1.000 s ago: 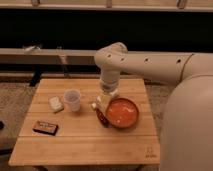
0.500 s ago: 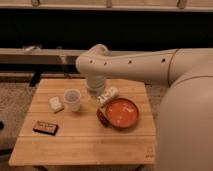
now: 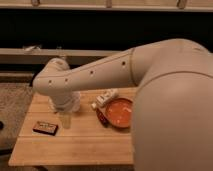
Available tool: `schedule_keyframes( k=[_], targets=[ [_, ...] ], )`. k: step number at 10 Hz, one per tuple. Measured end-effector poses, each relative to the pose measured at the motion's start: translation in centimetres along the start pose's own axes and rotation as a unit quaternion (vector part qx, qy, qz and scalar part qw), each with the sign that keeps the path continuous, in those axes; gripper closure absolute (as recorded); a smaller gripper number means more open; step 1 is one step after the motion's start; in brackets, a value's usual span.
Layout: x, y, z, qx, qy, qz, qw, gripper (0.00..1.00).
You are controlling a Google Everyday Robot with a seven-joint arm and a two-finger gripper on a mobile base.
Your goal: Place the white sponge in the ceramic cup
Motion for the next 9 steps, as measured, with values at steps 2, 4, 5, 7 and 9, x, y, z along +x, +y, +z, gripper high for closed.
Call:
schedule_keyframes(
  k=[2,4,5,7,9],
  targets=[
    [-5.0,0.2,1.3,-0.005,-0.002,-0.034,0.9994,0.20],
    [-8.9,-0.7,3.6,-0.010,-0.003,-0.059,0.9982,0.20],
    [-10.1,-1.4,5.6,-0.014,0.000,-0.070,0.9975,0.20],
    [-11.7,-2.8,9.0,-0.023,-0.003,-0.079,0.9966,0.20],
    [-12.5,-4.9,11.0,-0.029,-0.009,-0.083,0.9961,0.20]
  ],
)
